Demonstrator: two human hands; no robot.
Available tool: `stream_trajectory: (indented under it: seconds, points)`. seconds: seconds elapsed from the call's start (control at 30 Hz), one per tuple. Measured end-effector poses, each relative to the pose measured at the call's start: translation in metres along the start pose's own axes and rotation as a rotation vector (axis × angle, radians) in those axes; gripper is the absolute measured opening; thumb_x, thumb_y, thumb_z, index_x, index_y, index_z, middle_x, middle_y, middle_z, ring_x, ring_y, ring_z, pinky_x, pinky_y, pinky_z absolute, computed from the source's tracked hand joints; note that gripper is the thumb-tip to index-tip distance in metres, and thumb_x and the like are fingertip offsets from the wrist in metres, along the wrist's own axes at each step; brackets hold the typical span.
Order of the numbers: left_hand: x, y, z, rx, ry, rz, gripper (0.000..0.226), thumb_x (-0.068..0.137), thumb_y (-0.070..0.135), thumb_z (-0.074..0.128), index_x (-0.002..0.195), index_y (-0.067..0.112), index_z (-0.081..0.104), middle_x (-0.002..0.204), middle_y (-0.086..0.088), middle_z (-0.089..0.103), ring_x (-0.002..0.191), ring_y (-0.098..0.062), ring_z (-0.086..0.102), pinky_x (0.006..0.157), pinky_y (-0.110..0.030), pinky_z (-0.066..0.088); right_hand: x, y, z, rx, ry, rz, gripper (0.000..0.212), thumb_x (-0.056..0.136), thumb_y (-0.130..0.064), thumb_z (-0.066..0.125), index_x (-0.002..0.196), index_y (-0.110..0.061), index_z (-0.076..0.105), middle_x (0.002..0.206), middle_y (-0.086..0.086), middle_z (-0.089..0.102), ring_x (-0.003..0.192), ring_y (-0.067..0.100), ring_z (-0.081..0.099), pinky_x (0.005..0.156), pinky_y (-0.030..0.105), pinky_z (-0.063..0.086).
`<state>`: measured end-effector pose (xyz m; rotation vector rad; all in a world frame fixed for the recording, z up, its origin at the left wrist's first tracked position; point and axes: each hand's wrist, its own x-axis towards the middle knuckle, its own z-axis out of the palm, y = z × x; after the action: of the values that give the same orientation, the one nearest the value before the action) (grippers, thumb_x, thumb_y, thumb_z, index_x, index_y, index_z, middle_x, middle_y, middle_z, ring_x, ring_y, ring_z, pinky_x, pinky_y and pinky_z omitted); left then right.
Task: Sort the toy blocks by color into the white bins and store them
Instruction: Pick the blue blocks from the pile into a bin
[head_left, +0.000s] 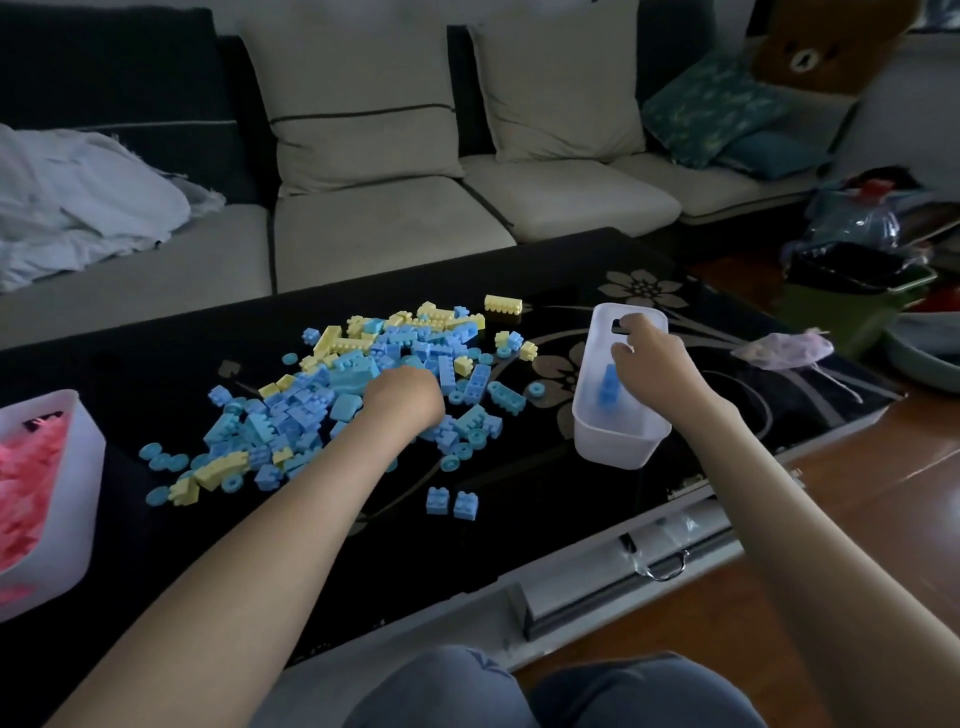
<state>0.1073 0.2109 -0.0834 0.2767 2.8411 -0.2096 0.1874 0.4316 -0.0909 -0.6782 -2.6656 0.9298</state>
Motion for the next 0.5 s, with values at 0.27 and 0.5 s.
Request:
stream_trajectory:
  seconds: [0.27,0.5]
  points:
    - [0.004,-0.013,0.007,0.025,-0.102,0.054,0.01,0.089,0.0,0.05,0.086,0.009,0.05,0.071,-0.003,0.041,0.054,-0.014,0.04,0.046,-0.022,0.034,-0.006,-0.014,0.013,0.168,-0.053,-0.118,0.03,0.097,-0.009,0.034,0.12,-0.009,0.052,0.091,0.02,0.065,0.085,0.035,0.063,0.073,0.04,0.051]
    - [0.009,-0.033,0.023,-0.178,0.023,0.069,0.02,0.089,-0.005,0.044,0.091,0.014,0.04,0.07,-0.004,0.045,0.052,-0.016,0.041,0.044,-0.024,0.031,-0.023,-0.05,0.045,-0.061,-0.1,-0.394,0.03,0.096,-0.015,0.039,0.124,-0.013,0.05,0.106,0.006,0.059,0.079,0.016,0.059,0.065,0.029,0.05]
